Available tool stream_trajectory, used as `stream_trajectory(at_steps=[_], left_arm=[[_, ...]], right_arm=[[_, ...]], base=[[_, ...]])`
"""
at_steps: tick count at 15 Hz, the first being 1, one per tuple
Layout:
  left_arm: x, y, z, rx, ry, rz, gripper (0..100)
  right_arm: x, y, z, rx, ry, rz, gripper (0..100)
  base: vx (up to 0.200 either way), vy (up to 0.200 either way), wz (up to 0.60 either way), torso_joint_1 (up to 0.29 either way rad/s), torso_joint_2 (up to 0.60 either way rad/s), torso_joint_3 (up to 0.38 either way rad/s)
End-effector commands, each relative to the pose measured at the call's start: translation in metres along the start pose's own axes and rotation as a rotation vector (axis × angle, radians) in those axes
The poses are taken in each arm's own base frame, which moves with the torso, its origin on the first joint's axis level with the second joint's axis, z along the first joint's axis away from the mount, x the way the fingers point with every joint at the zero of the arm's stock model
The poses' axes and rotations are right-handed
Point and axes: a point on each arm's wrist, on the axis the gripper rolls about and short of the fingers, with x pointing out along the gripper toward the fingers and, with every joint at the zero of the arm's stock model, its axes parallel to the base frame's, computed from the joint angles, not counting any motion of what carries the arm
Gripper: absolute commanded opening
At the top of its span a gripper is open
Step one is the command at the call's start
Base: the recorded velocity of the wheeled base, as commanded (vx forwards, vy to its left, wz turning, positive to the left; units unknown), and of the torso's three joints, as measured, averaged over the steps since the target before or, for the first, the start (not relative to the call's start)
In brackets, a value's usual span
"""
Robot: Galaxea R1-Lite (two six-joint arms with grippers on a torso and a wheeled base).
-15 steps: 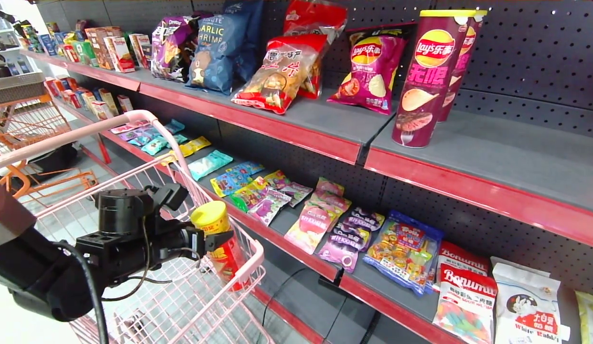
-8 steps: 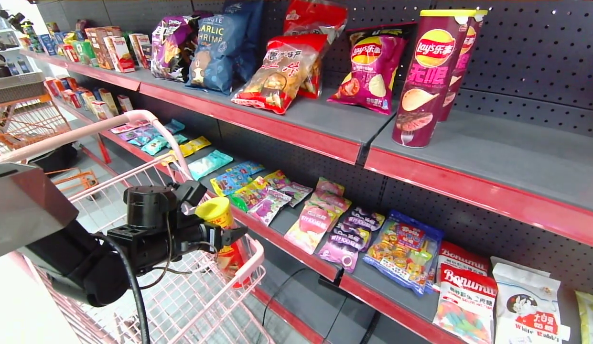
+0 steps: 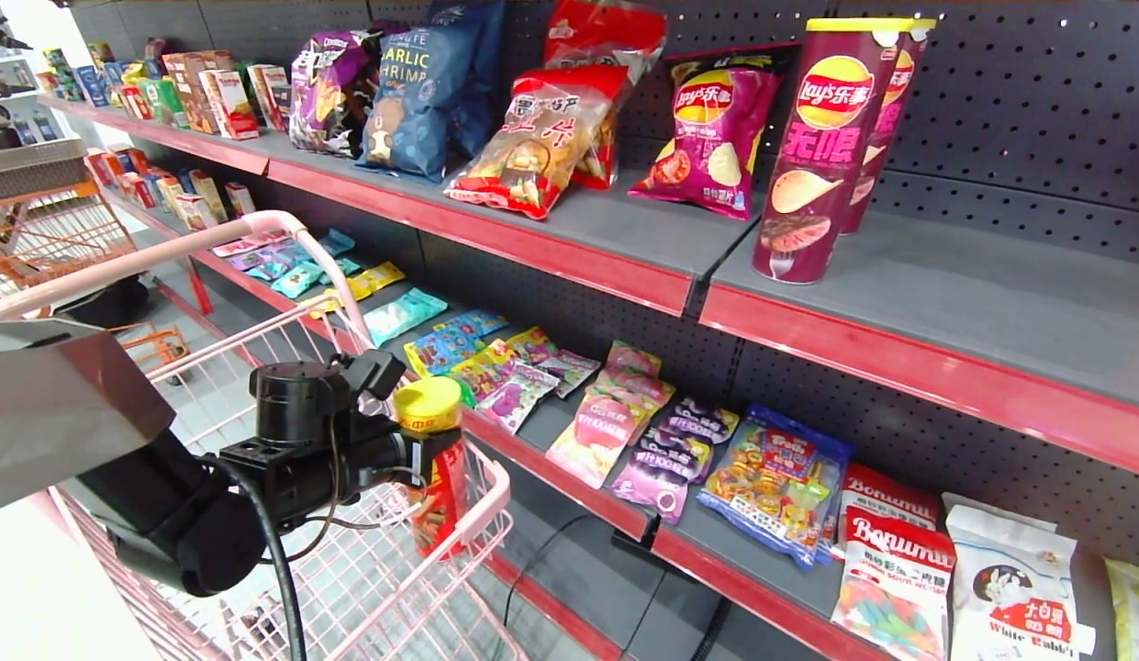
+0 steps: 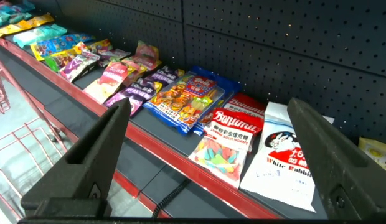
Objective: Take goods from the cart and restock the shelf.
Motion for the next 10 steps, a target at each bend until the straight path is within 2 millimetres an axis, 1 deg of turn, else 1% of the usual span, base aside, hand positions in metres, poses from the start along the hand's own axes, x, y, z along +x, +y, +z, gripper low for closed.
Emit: stream_trajectory(at_steps=[1, 2, 3, 4, 5, 6, 7, 9, 10], left_arm=[[-0.012, -0.003, 0.003, -0.001, -0.007, 0.002, 0], [-0.024, -0.007, 0.007, 0.004, -0.023, 0.001, 0], [-0.041, -0.011, 0.015, 0.012, -0.056, 0.009, 0], [-0.062, -0.018, 0.021, 0.022, -0.091, 0.022, 0], [-0.064, -0.018, 0.021, 0.022, -0.094, 0.024, 0], [-0.105, -0.031, 0.031, 0.038, -0.158, 0.047, 0], [-0.128, -0.037, 0.033, 0.044, -0.189, 0.063, 0], [-0.163, -0.046, 0.036, 0.052, -0.249, 0.104, 0], [-0.186, -0.052, 0.037, 0.063, -0.294, 0.124, 0]], right_arm=[[0.000, 0.000, 0.000, 0.000, 0.000, 0.005, 100], [0.000, 0.000, 0.000, 0.000, 0.000, 0.007, 100], [0.000, 0.000, 0.000, 0.000, 0.000, 0.007, 100], [0.000, 0.000, 0.000, 0.002, 0.000, 0.007, 100], [0.000, 0.000, 0.000, 0.002, 0.000, 0.007, 100], [0.000, 0.000, 0.000, 0.002, 0.000, 0.007, 100], [0.000, 0.000, 0.000, 0.002, 0.000, 0.007, 100], [0.000, 0.000, 0.000, 0.003, 0.001, 0.007, 100], [0.000, 0.000, 0.000, 0.003, 0.001, 0.007, 100]], base=[[0.000, 0.000, 0.00, 0.000, 0.00, 0.000], [0.000, 0.000, 0.00, 0.000, 0.00, 0.000], [0.000, 0.000, 0.00, 0.000, 0.00, 0.000], [0.000, 0.000, 0.00, 0.000, 0.00, 0.000], [0.000, 0.000, 0.00, 0.000, 0.00, 0.000], [0.000, 0.000, 0.00, 0.000, 0.00, 0.000], [0.000, 0.000, 0.00, 0.000, 0.00, 0.000], [0.000, 0.000, 0.00, 0.000, 0.00, 0.000], [0.000, 0.000, 0.00, 0.000, 0.00, 0.000]])
